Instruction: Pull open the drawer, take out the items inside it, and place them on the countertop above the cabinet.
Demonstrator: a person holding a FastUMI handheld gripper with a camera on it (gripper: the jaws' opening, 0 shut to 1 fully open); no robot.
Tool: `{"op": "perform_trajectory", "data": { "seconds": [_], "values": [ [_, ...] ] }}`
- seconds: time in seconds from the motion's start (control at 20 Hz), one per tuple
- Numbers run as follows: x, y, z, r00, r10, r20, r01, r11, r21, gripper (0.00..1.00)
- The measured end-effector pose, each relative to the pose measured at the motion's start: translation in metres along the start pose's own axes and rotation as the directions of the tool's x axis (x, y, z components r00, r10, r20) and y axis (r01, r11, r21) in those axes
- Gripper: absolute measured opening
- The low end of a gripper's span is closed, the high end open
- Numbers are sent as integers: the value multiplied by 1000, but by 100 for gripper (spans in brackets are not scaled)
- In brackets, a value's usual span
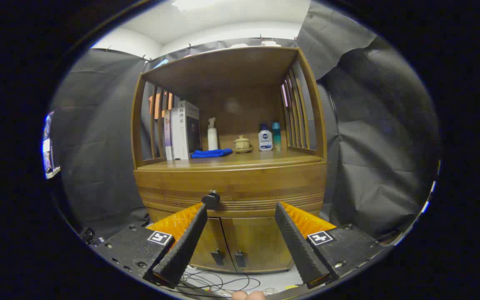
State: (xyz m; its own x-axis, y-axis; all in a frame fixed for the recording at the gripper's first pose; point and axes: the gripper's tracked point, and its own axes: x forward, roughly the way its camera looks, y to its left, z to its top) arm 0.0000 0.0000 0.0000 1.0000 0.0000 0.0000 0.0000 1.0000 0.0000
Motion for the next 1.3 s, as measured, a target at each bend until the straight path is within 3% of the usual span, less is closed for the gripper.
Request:
{"op": "perform_trajectory", "data": {
  "seconds": [1.3],
  "values": [
    [0,-3,0,1000,-14,-7,14,1000,-22,100]
  ]
}}
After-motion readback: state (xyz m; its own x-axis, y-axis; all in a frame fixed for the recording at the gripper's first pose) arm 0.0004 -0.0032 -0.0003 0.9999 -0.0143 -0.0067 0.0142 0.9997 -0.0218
